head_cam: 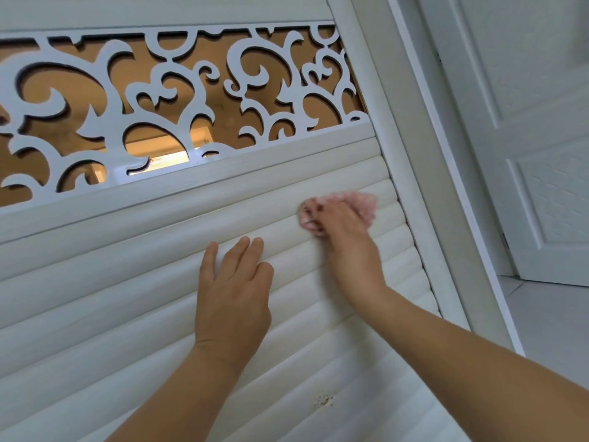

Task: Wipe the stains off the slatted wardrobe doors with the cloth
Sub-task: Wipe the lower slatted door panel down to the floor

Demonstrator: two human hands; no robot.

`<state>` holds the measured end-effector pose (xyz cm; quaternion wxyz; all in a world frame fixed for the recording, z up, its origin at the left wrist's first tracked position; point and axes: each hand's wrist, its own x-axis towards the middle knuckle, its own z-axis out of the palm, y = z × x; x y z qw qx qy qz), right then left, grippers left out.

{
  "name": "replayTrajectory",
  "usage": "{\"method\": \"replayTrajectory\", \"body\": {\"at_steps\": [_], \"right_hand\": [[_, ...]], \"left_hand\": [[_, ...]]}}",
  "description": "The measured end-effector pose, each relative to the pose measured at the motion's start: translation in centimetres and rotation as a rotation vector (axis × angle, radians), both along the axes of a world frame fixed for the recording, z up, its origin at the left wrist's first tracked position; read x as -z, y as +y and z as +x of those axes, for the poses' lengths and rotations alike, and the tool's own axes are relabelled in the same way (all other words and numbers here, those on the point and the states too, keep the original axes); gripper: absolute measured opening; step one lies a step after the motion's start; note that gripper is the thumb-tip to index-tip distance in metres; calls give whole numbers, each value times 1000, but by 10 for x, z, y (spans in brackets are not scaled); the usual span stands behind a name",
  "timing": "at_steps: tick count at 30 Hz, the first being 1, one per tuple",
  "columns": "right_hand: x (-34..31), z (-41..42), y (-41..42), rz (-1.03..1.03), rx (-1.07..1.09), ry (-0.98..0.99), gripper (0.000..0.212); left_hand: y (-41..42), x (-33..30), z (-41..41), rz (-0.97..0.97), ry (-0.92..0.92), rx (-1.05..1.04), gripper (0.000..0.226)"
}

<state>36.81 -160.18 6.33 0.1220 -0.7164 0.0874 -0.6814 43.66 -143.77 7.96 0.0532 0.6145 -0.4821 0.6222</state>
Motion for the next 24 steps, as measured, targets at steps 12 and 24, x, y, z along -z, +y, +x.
{"method": "replayTrajectory", "body": {"at_steps": [12,24], "right_hand": [[-11,-10,-43,336,18,-17,66],[-6,-13,-49,231,9,118,55]], "left_hand": [[1,1,4,20,-21,12,16],[4,-1,4,37,-33,15,16]]}}
